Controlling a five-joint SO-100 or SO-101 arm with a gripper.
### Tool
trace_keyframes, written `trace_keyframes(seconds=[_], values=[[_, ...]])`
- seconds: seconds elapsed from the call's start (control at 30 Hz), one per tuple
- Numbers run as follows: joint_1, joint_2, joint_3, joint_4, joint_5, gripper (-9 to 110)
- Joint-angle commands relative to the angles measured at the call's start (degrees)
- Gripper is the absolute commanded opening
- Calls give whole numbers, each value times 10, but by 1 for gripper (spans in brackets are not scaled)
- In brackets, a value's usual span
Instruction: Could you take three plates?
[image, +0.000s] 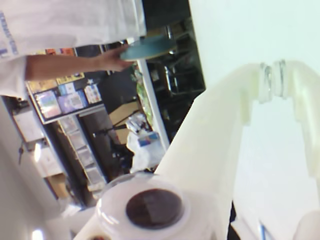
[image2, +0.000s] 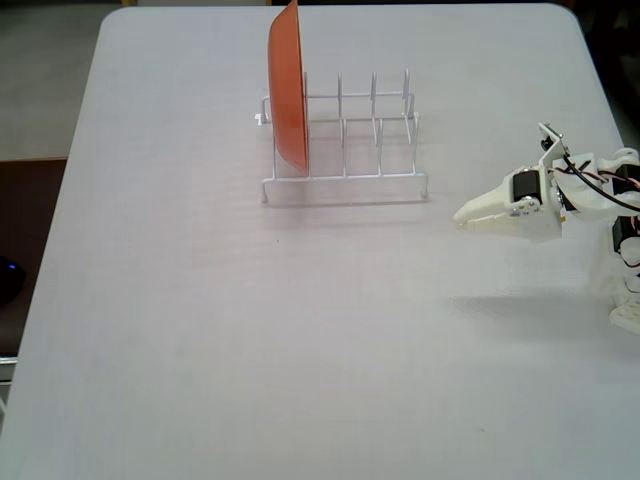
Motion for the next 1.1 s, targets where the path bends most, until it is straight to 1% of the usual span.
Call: trace_keyframes(seconds=[0.0, 0.17, 0.53, 0.7, 1.07], values=[[2, 25, 9, 1, -8, 0], [0, 71, 49, 1, -17, 0], [-9, 72, 93, 0, -33, 0], [-12, 72, 111, -18, -27, 0], [-51, 73, 122, 9, -7, 0]])
